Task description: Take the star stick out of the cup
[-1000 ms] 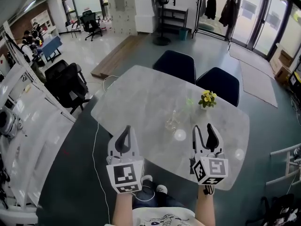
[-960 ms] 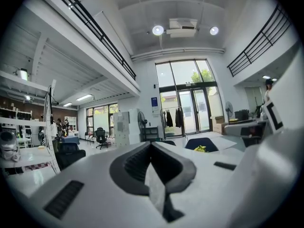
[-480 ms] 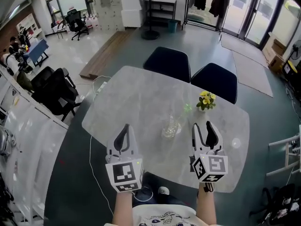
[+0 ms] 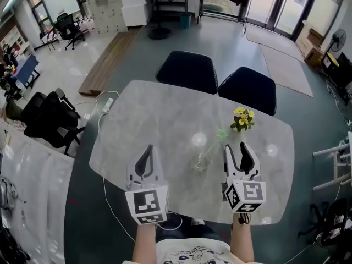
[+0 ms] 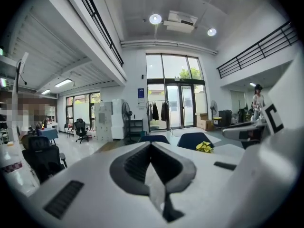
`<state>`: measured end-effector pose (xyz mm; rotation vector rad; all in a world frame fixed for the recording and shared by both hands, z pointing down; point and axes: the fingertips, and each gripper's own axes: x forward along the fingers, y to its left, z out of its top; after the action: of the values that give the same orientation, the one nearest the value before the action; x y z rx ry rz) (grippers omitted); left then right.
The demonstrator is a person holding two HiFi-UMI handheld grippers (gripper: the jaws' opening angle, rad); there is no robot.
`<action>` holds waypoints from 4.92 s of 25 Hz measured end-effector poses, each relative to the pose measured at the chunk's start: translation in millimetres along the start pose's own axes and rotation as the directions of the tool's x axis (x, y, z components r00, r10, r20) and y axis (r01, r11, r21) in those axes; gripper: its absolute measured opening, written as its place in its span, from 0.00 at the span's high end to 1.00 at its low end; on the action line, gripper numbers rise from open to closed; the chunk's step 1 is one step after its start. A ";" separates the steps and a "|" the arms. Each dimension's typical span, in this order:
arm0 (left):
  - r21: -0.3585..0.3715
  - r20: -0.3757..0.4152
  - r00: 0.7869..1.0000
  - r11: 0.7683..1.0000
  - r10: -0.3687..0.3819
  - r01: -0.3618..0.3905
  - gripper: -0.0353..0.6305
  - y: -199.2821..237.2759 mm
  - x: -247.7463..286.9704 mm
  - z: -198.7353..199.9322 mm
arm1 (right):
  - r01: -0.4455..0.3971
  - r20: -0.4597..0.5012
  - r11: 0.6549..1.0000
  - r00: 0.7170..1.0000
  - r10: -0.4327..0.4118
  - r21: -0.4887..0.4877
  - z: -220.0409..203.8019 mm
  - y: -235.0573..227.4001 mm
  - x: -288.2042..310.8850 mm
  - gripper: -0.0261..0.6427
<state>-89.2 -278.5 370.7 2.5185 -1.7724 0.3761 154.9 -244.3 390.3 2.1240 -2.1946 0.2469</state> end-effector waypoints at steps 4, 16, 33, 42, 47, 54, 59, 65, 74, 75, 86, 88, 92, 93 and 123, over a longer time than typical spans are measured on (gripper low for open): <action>0.003 -0.021 0.999 0.999 -0.046 0.046 0.94 4.6 21.8 -10.6 | 0.029 -0.035 1.000 0.999 -0.029 0.002 -13.9 2.3 14.4 0.67; -0.007 -0.105 0.986 0.991 -0.133 0.133 0.94 7.0 61.6 -48.2 | 0.100 -0.125 0.994 0.988 -0.095 0.035 -54.0 0.2 39.6 0.67; -0.018 -0.221 0.963 0.988 -0.157 0.157 0.94 -16.1 84.4 -100.3 | 0.091 -0.256 0.992 0.964 -0.066 0.087 -119.0 -13.1 62.6 0.67; -0.021 -0.258 0.955 0.989 -0.145 0.144 0.94 -25.1 91.1 -119.2 | 0.059 -0.292 0.991 0.956 -0.022 0.117 -141.0 -15.2 72.7 0.67; -0.025 -0.271 0.953 0.990 -0.139 0.137 0.94 -26.3 94.7 -127.6 | 0.037 -0.310 0.991 0.951 0.006 0.132 -154.4 -13.6 79.7 0.67; -0.029 -0.278 0.951 0.991 -0.136 0.134 0.94 -30.2 97.1 -134.5 | 0.022 -0.313 0.983 0.949 0.037 0.183 -167.0 -13.4 91.5 0.67; -0.030 -0.282 0.950 0.991 -0.135 0.132 0.94 -30.5 96.6 -136.6 | 0.017 -0.318 0.980 0.947 0.048 0.199 -170.7 -14.0 100.0 0.70; -0.033 -0.284 0.950 0.992 -0.127 0.122 0.94 -27.6 96.9 -137.5 | 0.030 -0.320 0.976 0.947 0.042 0.216 -173.2 -16.5 105.4 0.82; -0.037 -0.287 0.950 0.993 -0.120 0.114 0.94 -24.5 92.3 -138.9 | 0.031 -0.306 0.971 0.951 0.045 0.238 -169.5 -12.7 105.3 0.89; -0.038 -0.286 0.951 0.993 -0.119 0.113 0.94 -25.0 92.3 -138.3 | 0.027 -0.302 0.970 0.952 0.049 0.243 -168.1 -12.6 105.0 0.89; -0.049 -0.251 0.962 0.994 -0.106 0.096 0.94 -19.3 85.6 -122.0 | -0.017 -0.249 0.965 0.965 0.085 0.261 -143.4 -4.3 96.7 0.93; -0.053 -0.240 0.965 0.995 -0.101 0.091 0.94 -17.0 83.2 -117.0 | -0.027 -0.236 0.966 0.968 0.090 0.256 -135.3 -0.4 94.5 0.93; -0.052 -0.211 0.974 0.996 -0.088 0.079 0.94 -12.1 78.1 -103.4 | -0.054 -0.207 0.972 0.973 0.102 0.229 -116.9 9.0 90.5 0.93; -0.052 -0.203 0.975 0.996 -0.085 0.076 0.94 -10.7 76.6 -99.4 | -0.060 -0.199 0.974 0.974 0.105 0.220 -111.2 11.6 89.5 0.93; 0.005 0.053 0.998 1.000 0.022 -0.022 0.94 4.7 15.3 -15.6 | -0.159 0.094 0.987 0.983 0.160 -0.023 44.7 58.2 29.6 0.93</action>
<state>-91.4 -291.6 388.7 2.5375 -1.8216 0.3189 98.2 -279.4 347.6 1.9939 -2.4162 0.1401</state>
